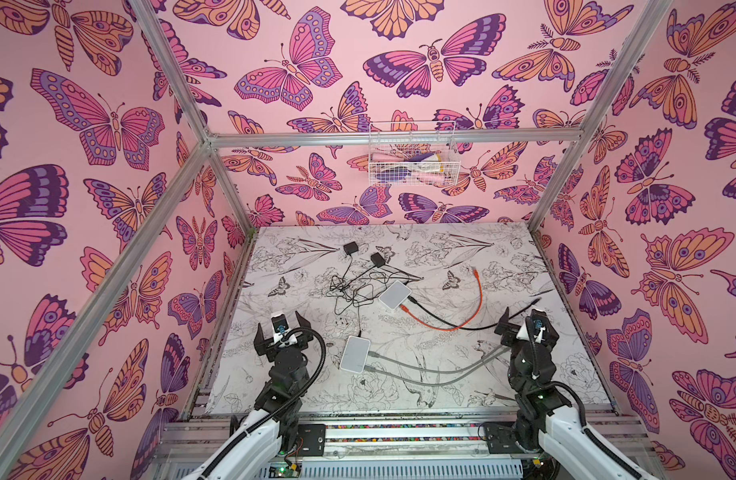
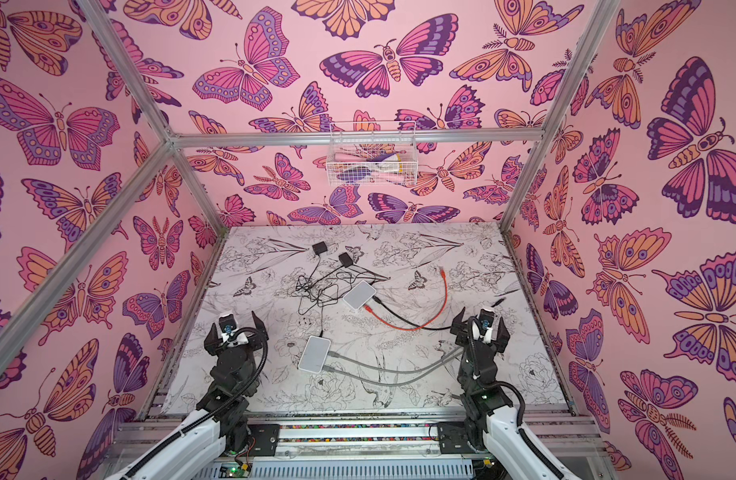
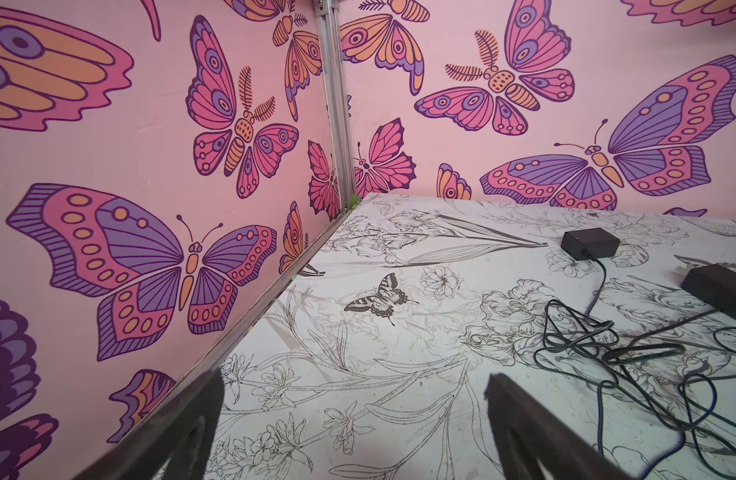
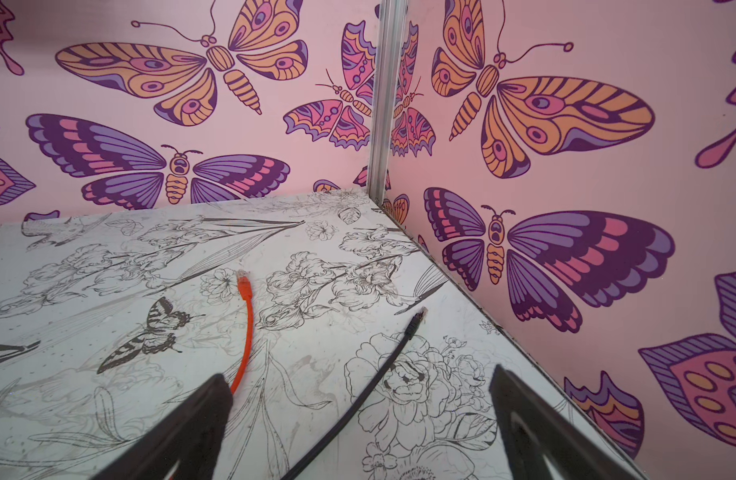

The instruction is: Insert the plug into the switch port

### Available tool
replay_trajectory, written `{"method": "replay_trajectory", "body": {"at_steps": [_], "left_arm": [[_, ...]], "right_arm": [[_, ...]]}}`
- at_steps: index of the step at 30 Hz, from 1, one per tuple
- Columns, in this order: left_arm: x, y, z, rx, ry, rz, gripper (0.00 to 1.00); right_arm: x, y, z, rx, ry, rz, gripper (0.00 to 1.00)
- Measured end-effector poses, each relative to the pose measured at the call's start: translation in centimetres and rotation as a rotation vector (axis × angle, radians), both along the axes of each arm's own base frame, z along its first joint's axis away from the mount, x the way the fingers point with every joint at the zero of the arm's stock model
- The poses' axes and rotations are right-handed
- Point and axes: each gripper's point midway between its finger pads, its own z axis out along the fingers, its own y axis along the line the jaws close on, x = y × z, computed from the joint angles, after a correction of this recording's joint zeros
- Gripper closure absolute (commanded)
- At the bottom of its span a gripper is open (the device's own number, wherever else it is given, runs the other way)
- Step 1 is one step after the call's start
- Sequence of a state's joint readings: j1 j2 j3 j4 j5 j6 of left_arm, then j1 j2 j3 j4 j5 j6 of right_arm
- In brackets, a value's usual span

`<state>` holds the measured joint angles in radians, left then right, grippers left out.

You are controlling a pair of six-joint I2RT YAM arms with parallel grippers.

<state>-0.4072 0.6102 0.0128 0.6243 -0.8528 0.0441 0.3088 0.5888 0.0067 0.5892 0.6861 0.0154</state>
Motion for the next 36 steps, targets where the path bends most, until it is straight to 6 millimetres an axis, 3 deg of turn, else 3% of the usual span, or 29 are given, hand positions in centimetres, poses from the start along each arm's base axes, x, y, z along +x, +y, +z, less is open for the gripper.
{"method": "replay_trajectory", "body": {"at_steps": [12,25,36], "left_arm": [[0.7,0.6,-0.6,-0.006,0.012,0.006,0.00],[1.9,1.0,-2.3,-0.004,0.059,0.018,0.00],[2.6,1.6,-2.7,-0.013,0.048,0.039,0.00]], "right_arm": [[1.3,1.0,-3.4,-0.042,0.132,0.045,0.01],[2.7,1.6,-3.9,-0.055,0.161,0.058,0.01],[3.5,1.8,-4.0,-0.058,0.147,0.059,0.01]]}}
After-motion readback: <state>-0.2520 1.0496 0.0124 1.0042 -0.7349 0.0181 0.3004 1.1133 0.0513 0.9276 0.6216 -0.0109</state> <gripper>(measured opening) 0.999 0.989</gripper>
